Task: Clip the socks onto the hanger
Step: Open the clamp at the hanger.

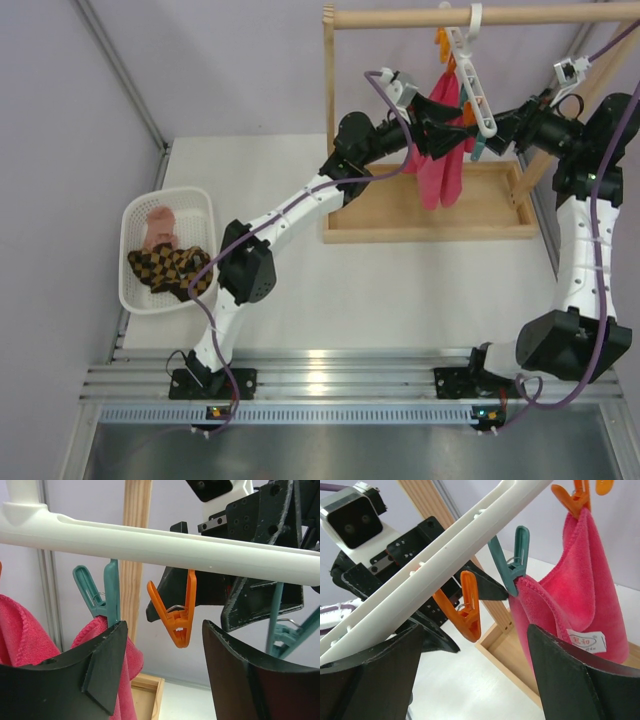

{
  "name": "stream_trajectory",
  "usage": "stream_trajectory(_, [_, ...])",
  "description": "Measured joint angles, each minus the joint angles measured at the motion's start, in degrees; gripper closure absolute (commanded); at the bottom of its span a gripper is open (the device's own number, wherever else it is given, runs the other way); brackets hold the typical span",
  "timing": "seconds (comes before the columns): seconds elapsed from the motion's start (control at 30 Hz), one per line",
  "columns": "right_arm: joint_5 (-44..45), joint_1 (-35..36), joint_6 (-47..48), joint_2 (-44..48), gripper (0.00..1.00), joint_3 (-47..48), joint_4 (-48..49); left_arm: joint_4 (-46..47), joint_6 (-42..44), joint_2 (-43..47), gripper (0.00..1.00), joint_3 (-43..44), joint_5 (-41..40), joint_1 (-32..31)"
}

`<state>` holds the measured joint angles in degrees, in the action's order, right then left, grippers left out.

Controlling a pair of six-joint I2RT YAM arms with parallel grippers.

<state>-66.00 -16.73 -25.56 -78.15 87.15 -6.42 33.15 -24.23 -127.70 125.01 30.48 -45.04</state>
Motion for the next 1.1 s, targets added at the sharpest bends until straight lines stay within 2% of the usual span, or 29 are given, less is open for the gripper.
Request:
stream_trajectory(0.33, [0.24,2.38,-1.09,-2.21,0.18,1.49,1.99,0.39,-2.05,-1.27,0.36,0.15,1.40,-0.13])
stream_trajectory(0.5, [0.37,2.82,-1.42,-2.27,0.18,1.46,2.67,1.51,-3.26,-1.27,0.46,0.17,1.44,-0.13])
stream_trajectory(0.57, [0.37,2.82,-1.51,-2.27,0.22,1.44,2.69,2.21,-4.11,-1.29,0.51,0.35,1.64,-0.13])
stream_trajectory(0.73, [0.13,2.82,-2.38,-1.97,0.21,1.42,4.11,3.52,-5.51,-1.29,0.58,0.57,2.84,-0.13])
stream_trajectory(0.87, [-0.57,2.82,-3.19,-1.81,0.21,1.36,5.05,4.26,-6.32,-1.29,0.68,0.57,3.37,-0.13])
stream_trajectory(1.1, [-2.73,2.84,-7.21,-1.88,0.20,0.92,9.75,5.09,-7.61,-1.29,0.75,0.57,3.74,0.02])
